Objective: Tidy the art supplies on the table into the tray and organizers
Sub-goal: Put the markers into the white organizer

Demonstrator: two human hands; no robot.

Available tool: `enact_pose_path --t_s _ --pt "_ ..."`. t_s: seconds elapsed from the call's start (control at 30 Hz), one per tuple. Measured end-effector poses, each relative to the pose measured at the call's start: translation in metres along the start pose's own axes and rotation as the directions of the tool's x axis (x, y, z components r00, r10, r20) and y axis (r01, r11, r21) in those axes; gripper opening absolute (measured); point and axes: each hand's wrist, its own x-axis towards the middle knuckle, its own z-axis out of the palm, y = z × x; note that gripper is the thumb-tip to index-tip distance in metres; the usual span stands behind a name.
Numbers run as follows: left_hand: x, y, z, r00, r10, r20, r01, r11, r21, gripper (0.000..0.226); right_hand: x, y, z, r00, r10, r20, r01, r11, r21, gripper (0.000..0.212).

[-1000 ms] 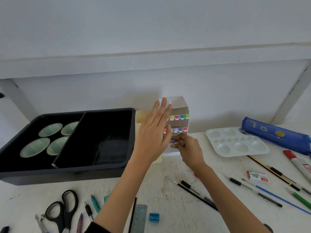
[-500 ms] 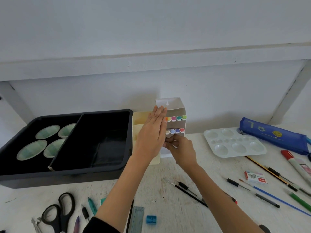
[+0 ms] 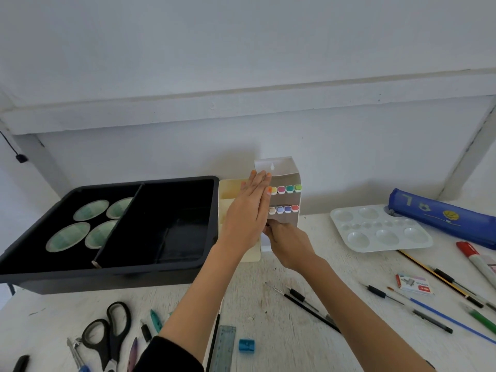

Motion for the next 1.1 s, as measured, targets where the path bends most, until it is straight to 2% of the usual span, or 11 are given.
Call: enact_pose_path --t_s 0.07,0.17,0.33,0.53,0.73,0.83,0.9,1.0,1.1 --pt "0.0 0.0 0.0 1.0 -0.003 0.002 0.003 1.0 0.002 0.047 0.004 0.002 -0.002 0.998 -0.016 0.053 0.018 1.0 -0.021 0.034" --pt "-0.001 0.001 0.0 1.0 -0.001 0.001 0.001 1.0 0.002 0.046 0.007 0.005 -0.007 0.993 -0.031 0.113 0.022 0.997 0.073 0.038" --pt "0.001 0.0 -0.001 1.0 -0.002 0.004 0.002 1.0 0.012 0.045 0.008 0.008 -0.012 0.987 -0.069 0.145 0.055 0.994 0.095 0.04" --pt "0.001 0.002 0.0 1.0 -0.018 0.007 0.018 1.0 0.006 0.046 0.005 0.007 -0.022 0.973 -0.05 0.227 -0.021 0.954 0.299 0.037" --pt "-0.002 0.006 -0.002 1.0 -0.006 0.008 0.006 0.999 0.035 0.046 -0.005 0.002 -0.011 0.986 0.018 0.165 -0.071 0.944 0.323 0.044" --pt "0.001 0.006 -0.001 1.0 0.0 0.023 -0.002 0.997 0.077 0.046 -0.017 0.005 -0.007 0.998 0.034 0.048 -0.046 0.959 0.28 0.046" --pt "0.001 0.005 0.003 0.999 -0.008 0.032 0.003 0.985 0.174 0.048 -0.036 0.007 -0.011 1.0 0.028 -0.012 -0.025 0.974 0.224 0.045" --pt "-0.011 0.016 0.021 0.995 0.047 -0.09 -0.014 0.942 0.336 0.058 -0.073 0.016 -0.021 0.999 0.021 -0.037 -0.015 0.985 0.17 0.043" --pt "-0.021 0.043 0.052 0.975 0.109 -0.194 -0.057 0.965 0.256 0.055 -0.105 0.039 -0.038 0.999 0.032 -0.028 -0.026 0.984 0.174 0.039"
